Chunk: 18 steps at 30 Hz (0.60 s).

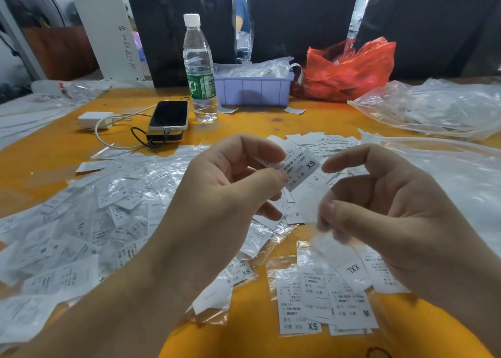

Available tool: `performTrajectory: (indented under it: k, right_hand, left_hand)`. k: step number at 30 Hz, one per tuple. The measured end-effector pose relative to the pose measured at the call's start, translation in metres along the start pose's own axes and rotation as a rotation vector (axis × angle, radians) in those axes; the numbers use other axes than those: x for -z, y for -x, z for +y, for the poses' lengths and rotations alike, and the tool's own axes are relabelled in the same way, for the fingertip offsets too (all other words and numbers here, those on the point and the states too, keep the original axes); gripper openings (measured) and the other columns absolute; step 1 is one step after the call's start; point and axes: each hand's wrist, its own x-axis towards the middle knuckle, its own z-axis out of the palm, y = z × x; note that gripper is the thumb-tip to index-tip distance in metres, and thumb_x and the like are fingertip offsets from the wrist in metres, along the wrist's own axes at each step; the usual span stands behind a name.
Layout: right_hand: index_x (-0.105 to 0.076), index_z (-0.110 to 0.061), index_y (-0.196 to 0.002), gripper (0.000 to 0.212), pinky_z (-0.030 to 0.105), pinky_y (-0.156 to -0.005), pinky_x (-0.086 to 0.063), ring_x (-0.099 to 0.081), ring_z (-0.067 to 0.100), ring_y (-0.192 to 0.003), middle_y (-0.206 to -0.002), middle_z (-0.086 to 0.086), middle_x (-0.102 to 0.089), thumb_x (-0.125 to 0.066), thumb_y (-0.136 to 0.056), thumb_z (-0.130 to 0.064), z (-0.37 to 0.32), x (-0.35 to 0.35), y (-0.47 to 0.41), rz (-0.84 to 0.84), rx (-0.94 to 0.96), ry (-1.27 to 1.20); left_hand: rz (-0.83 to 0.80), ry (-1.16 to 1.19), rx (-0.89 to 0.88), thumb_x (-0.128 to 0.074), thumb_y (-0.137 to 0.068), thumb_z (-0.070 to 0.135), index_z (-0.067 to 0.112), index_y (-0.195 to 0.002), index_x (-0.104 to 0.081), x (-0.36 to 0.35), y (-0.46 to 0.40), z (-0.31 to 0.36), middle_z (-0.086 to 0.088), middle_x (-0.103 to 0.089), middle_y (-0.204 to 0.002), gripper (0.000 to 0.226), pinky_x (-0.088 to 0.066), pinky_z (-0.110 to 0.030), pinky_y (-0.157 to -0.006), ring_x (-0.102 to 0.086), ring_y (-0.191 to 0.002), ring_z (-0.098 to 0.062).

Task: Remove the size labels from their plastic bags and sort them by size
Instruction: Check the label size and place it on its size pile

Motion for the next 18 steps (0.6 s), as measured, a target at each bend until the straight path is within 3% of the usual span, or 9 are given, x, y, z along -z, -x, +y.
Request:
performTrajectory:
  k: [3,6,8,12,18]
  right_hand:
    - [-0.059,-0.043,-0.095,0.031,0.042,-0.054,-0.047,-0.060,0.031,-0.059,-0.072,0.008,-0.071,-0.067,-0.067,-0.034,-0.0018,-0.0032,0.0023,-0.002,0.023,0.047]
    - [-0.059,-0.043,-0.096,0.032,0.043,-0.053,-0.048,-0.061,0.030,-0.059,-0.071,0.008,-0.071,-0.068,-0.070,-0.028,-0.0029,-0.0040,0.0022,0.023,0.045,0.059]
    - [-0.059,-0.043,-0.097,0.032,0.043,-0.055,-0.049,-0.063,0.029,-0.060,-0.072,0.008,-0.071,-0.067,-0.067,-0.034,-0.0033,-0.0042,0.0021,0.035,0.058,0.055]
    - [-0.060,-0.040,-0.098,0.033,0.053,-0.051,-0.046,-0.057,0.037,-0.058,-0.073,0.010,-0.070,-0.066,-0.066,-0.037,-0.0027,-0.0040,0.0016,0.080,0.088,0.037]
    - [-0.059,-0.036,-0.101,0.033,0.047,-0.054,-0.051,-0.062,0.021,-0.057,-0.075,0.007,-0.072,-0.067,-0.070,-0.032,-0.0014,-0.0025,0.0016,0.123,0.113,0.053]
  left_hand:
    - [-0.015,0.005,0.005,-0.067,-0.072,0.014,0.027,-0.075,-0.073,-0.0014,0.0004,0.0002,0.004,-0.068,-0.071,0.014,-0.053,-0.025,-0.056,-0.062,-0.062,-0.012]
    - [-0.019,-0.008,0.014,-0.068,-0.071,0.017,0.028,-0.074,-0.073,-0.0024,0.0011,-0.0004,0.003,-0.070,-0.073,0.013,-0.053,-0.025,-0.056,-0.063,-0.062,-0.012]
    - [-0.017,-0.022,0.021,-0.068,-0.071,0.019,0.029,-0.073,-0.073,-0.0029,0.0016,-0.0011,0.004,-0.071,-0.075,0.011,-0.054,-0.026,-0.056,-0.064,-0.062,-0.013]
    - [-0.014,-0.040,0.028,-0.069,-0.071,0.022,0.031,-0.073,-0.073,-0.0035,0.0011,-0.0024,0.002,-0.073,-0.077,0.010,-0.054,-0.027,-0.057,-0.064,-0.060,-0.013]
    - [-0.014,-0.033,0.028,-0.069,-0.072,0.023,0.030,-0.075,-0.073,-0.0034,0.0012,-0.0034,0.002,-0.073,-0.079,0.008,-0.054,-0.026,-0.057,-0.065,-0.061,-0.014]
